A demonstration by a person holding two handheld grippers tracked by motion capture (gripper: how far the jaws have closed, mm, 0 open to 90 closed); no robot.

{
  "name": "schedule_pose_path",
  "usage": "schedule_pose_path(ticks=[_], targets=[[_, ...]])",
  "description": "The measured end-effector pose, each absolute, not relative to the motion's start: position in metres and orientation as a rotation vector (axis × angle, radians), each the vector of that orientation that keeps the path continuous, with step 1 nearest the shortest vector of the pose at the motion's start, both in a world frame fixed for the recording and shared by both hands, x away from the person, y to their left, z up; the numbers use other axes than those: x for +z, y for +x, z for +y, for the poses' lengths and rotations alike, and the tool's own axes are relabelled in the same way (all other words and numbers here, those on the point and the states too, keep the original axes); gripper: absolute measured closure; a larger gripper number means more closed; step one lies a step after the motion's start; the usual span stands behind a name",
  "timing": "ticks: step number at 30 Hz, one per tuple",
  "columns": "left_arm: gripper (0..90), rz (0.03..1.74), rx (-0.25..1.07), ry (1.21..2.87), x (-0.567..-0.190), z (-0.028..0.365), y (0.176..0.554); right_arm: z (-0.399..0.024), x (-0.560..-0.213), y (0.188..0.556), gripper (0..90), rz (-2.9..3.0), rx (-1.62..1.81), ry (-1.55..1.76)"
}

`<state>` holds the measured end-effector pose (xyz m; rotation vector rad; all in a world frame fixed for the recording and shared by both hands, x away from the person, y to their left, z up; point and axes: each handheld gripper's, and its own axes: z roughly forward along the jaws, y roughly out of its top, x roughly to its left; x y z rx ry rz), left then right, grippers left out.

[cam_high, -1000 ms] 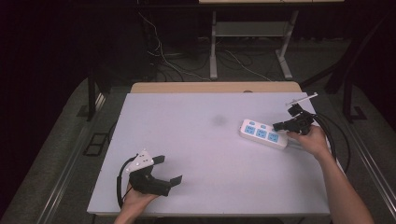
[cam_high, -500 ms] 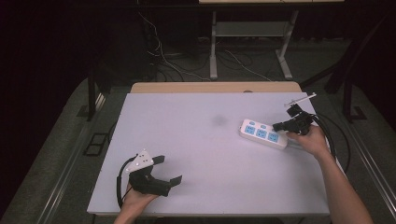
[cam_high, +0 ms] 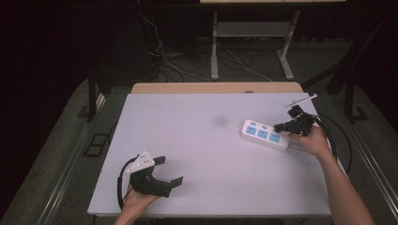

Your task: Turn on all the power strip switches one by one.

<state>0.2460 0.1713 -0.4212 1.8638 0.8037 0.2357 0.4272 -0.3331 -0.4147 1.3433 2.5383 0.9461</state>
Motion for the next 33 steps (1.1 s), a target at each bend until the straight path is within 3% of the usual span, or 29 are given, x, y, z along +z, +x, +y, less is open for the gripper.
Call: schedule_pose_path(ticks=[33], targets=[[0.0,0.813,0.236,1.858,-0.4213,0.1727,0.2462,-0.3328,-0.4108,0.4271,90.0,2.540,0.947,1.342]])
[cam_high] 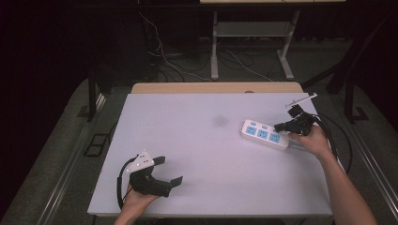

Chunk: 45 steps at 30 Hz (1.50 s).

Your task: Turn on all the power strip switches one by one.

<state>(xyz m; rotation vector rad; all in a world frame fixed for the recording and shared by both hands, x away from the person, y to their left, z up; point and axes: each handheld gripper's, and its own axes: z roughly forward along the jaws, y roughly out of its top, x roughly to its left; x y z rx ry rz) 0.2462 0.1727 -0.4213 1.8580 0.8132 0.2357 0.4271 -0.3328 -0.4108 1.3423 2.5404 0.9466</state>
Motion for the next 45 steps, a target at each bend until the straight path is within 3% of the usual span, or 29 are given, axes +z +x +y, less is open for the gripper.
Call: schedule_pose_path(ticks=[28,45], targets=[[0.0,0.811,0.236,1.857,-0.421,0.172,0.246,-0.318,-0.379,0.433,90.0,2.535,0.978,1.275],[0.0,0.811,0.233,1.855,-0.421,0.174,0.245,-0.304,-0.389,0.440,90.0,2.570,0.972,1.261]])
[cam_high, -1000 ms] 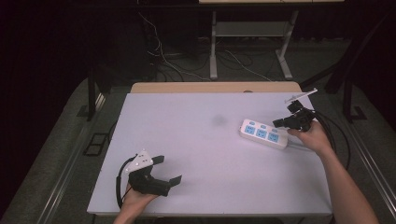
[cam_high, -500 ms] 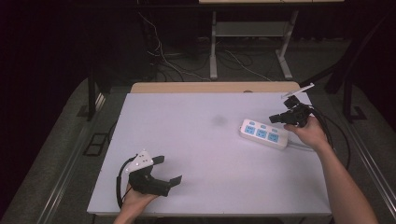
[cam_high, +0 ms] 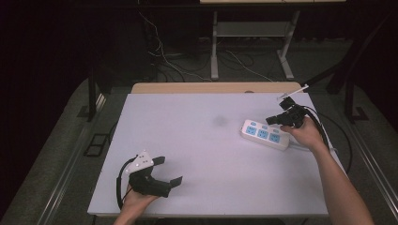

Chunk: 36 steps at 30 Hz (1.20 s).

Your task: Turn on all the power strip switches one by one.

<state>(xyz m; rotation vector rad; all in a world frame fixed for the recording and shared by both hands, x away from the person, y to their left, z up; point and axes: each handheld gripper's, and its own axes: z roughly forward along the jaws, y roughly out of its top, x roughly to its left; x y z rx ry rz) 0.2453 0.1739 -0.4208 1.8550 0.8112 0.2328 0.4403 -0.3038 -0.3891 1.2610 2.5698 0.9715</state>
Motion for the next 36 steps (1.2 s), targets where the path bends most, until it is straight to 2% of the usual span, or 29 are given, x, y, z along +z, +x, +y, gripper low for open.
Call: schedule_pose_path(ticks=[36], targets=[[0.0,0.804,0.240,1.853,-0.420,0.174,0.244,-0.294,-0.410,0.449,90.0,2.603,0.930,1.279]])
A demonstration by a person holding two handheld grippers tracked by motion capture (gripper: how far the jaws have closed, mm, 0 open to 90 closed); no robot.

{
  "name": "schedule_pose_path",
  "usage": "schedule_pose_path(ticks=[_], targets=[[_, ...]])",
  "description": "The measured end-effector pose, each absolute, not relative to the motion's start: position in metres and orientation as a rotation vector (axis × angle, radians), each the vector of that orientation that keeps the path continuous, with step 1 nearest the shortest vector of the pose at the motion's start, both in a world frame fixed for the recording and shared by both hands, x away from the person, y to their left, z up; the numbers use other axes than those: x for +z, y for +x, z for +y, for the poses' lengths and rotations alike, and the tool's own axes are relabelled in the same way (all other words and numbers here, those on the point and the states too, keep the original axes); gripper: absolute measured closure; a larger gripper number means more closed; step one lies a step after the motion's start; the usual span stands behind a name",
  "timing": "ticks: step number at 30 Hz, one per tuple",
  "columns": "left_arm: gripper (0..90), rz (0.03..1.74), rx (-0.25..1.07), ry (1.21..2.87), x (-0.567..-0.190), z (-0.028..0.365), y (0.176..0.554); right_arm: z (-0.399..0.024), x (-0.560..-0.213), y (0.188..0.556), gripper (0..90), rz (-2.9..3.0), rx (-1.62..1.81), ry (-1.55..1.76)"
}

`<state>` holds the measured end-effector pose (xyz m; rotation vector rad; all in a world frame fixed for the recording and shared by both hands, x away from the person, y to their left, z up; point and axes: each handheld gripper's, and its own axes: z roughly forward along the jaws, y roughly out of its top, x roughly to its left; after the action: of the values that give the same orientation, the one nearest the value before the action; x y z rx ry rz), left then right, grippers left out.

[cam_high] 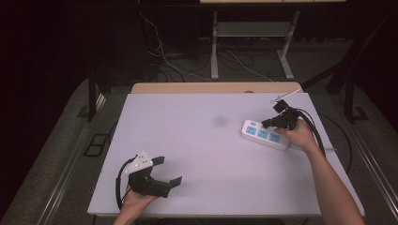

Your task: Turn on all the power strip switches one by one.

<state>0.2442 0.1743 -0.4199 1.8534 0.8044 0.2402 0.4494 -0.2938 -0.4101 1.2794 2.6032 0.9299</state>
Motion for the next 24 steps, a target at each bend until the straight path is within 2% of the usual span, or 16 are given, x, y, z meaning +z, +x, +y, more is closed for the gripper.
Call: schedule_pose_path(ticks=[24], targets=[[0.0,0.806,0.240,1.859,-0.4199,0.1733,0.2444,-0.2971,-0.4142,0.4483,90.0,2.591,0.955,1.260]])
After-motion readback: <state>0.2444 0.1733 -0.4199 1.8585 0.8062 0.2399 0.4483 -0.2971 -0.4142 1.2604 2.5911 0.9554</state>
